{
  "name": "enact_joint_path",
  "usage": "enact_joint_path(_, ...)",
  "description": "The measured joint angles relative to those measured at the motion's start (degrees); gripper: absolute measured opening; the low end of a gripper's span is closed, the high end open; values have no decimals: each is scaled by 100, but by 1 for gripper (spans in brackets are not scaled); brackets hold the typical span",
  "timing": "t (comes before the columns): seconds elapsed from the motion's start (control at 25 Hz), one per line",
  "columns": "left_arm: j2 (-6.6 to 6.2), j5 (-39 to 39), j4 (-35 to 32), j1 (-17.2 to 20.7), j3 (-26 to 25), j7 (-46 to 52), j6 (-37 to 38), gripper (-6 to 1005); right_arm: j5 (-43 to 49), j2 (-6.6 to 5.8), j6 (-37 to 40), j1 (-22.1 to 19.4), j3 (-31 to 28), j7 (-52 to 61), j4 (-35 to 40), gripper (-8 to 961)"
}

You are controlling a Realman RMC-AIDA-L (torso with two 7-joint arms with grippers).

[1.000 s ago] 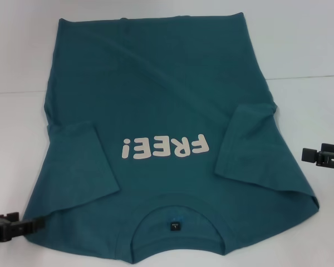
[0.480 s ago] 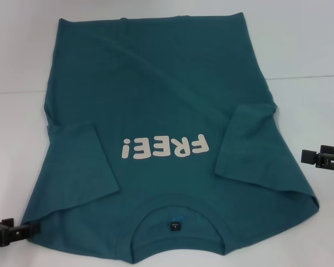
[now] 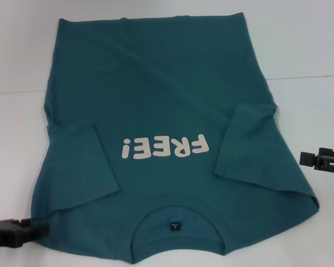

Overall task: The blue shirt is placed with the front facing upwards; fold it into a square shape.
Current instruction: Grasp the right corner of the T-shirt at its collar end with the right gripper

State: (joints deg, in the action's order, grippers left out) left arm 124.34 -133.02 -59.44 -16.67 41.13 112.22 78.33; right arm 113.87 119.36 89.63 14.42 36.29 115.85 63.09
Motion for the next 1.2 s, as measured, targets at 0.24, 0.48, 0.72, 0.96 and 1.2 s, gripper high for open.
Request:
enact_joint_path(0.24,17,15,-78,27,57,23,13,403,3,-7,64,0,-56,45,-5,946)
enact_joint_path(0.48,14,26,-86,25,67,35,-15,173,4,-11,140,11,-102,101,1,946)
enact_joint_path(0.72,11,53,-76,23,75,39,-13,47,-1,-71,399,48,-358,204,41,946)
enact_joint_path(0.96,11,99,-225,23,73,150,164,50,82,-492,948,166,-380,1051,164,946)
enact_joint_path(1.2,2,107,-277,-22,71,166,342,50,884,-1043,1495,518,-510,2251,138,946)
